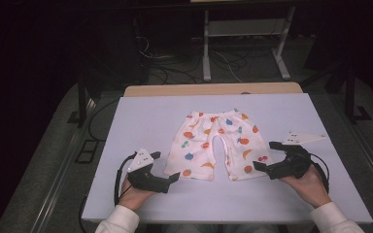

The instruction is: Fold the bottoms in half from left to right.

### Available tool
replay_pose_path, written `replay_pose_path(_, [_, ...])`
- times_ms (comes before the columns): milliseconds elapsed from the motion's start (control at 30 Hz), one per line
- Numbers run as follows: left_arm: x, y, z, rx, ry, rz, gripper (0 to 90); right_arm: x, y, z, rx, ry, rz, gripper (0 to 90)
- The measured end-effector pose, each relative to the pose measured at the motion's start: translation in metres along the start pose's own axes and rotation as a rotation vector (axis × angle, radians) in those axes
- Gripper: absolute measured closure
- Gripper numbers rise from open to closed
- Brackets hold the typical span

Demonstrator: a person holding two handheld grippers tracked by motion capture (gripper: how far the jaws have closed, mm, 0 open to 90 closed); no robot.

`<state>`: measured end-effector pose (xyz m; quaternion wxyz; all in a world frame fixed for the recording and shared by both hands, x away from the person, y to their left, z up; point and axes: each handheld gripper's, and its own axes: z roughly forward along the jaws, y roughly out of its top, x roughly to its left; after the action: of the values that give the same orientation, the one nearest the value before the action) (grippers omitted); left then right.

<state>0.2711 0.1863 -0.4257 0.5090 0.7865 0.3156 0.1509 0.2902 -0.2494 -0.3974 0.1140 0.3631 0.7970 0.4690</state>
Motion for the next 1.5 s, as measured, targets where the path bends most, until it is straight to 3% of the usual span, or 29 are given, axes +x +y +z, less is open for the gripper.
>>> replay_pose_path(900, [0.0, 0.0, 0.001, 0.002, -0.002, -0.002, 0.0, -0.003, 0.024, 0.015, 0.021, 0.009, -0.011, 0.0])
replay_pose_path(1500, [0.0, 0.0, 0.001, 0.003, -0.004, 0.001, 0.0, 0.001, 0.043, 0.035, 0.039, 0.019, -0.022, 0.0])
